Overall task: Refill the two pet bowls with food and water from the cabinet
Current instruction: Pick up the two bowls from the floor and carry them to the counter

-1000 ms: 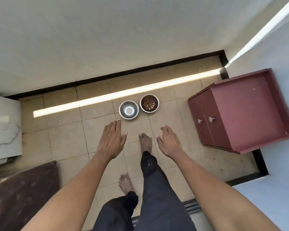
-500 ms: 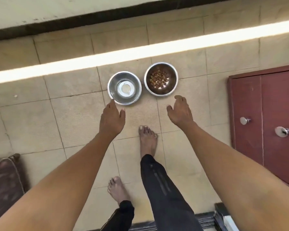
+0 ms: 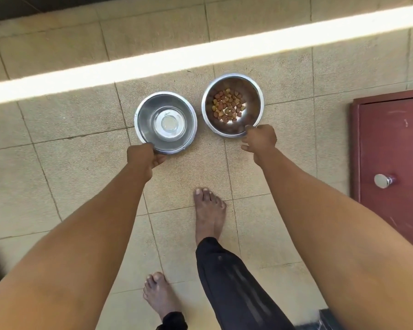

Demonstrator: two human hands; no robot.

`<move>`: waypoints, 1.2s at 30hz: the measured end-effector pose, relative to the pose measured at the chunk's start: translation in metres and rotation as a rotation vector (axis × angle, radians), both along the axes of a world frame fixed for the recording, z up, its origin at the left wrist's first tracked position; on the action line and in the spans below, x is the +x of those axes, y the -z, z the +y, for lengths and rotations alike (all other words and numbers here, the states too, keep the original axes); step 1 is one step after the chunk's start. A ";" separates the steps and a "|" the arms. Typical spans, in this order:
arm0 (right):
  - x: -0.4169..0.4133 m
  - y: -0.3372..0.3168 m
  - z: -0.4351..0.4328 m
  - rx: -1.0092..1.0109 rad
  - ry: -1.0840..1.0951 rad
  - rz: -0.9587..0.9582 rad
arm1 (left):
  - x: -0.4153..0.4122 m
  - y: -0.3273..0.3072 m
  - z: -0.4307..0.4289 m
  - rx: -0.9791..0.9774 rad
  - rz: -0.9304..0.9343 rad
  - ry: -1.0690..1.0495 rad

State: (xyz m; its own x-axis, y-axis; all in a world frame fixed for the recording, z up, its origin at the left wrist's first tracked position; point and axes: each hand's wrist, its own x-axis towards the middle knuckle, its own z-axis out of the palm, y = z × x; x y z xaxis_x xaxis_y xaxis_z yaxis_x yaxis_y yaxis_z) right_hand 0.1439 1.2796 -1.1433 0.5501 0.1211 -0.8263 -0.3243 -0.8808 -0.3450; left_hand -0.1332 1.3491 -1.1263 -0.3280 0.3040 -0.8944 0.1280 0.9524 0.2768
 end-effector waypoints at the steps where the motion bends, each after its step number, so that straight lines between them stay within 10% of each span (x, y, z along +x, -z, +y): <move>1: 0.000 0.003 0.002 -0.001 -0.002 -0.021 | 0.001 0.004 0.001 -0.003 0.019 0.012; 15: 0.001 -0.023 -0.007 -0.044 -0.004 -0.206 | 0.005 -0.025 0.011 0.103 0.183 0.176; 36: -0.001 -0.446 -0.105 -0.010 0.087 -0.310 | 0.027 -0.458 -0.005 0.274 0.174 0.703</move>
